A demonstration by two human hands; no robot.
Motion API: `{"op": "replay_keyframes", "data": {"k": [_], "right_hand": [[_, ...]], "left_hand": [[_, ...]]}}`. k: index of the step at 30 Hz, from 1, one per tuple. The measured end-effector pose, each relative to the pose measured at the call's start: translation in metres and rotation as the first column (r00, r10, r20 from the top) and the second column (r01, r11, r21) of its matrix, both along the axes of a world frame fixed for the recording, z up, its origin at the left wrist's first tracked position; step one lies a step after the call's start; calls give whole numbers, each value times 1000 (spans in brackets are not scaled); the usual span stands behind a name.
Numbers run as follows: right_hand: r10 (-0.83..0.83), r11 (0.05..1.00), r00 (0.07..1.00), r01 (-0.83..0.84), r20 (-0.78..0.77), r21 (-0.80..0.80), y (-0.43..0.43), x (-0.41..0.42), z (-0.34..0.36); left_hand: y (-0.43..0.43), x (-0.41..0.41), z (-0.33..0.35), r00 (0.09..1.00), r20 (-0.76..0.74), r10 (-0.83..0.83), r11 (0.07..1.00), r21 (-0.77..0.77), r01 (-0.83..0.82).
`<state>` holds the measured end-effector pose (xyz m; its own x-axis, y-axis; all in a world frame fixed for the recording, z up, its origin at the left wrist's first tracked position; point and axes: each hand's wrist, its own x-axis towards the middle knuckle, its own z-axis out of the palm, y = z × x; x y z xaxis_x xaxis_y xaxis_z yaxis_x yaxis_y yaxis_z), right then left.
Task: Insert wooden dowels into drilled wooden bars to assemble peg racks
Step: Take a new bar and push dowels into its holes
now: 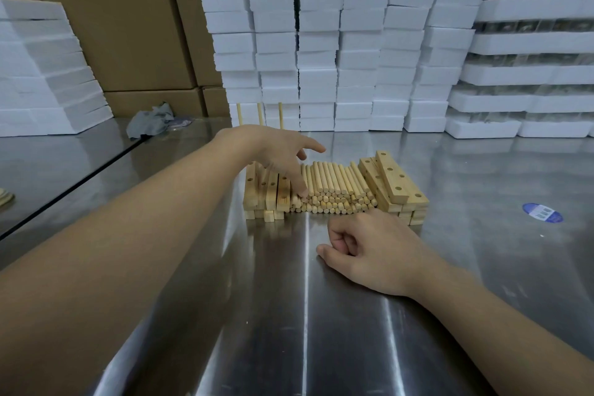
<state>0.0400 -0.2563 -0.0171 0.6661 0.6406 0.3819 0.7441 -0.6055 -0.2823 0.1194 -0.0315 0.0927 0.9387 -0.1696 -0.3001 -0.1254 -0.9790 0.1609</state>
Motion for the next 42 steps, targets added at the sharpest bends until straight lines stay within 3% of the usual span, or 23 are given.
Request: {"op": "replay_keyframes", "data": {"k": [11, 20, 23, 26, 28, 30, 35, 42], "right_hand": [[-15, 1000, 1000, 15, 2, 10, 0, 1, -1], [-10, 1000, 1000, 10, -7, 15, -1, 2, -2], [-6, 1000, 1000, 6, -1, 20, 0, 4, -4], [-4, 1000, 1000, 4, -7, 25, -1, 5, -4], [1, 1000, 1000, -1, -18, 15, -1, 5, -4], [0, 1000, 1000, 0, -22, 9, -2, 4, -4], [-3, 1000, 999, 4, -40, 14, -2, 5, -4], [-24, 999, 998, 26, -58, 33, -3, 5, -5]], "left_hand": [[-8, -1, 4, 995, -86, -47, 992, 110, 57], [-10, -1, 0, 999, -34, -23, 996, 91, 26], [0, -14, 9, 1000, 24, 11, 999, -36, -10], [22, -37, 7, 966, 217, 140, 950, -303, -70], [34, -56, -11, 861, 386, 332, 878, -459, -133], [43, -73, -37, 731, 476, 489, 829, -513, -221], [49, -86, -71, 751, 351, 559, 774, -547, -320], [43, -95, -63, 675, 437, 594, 735, -637, -233]]}}
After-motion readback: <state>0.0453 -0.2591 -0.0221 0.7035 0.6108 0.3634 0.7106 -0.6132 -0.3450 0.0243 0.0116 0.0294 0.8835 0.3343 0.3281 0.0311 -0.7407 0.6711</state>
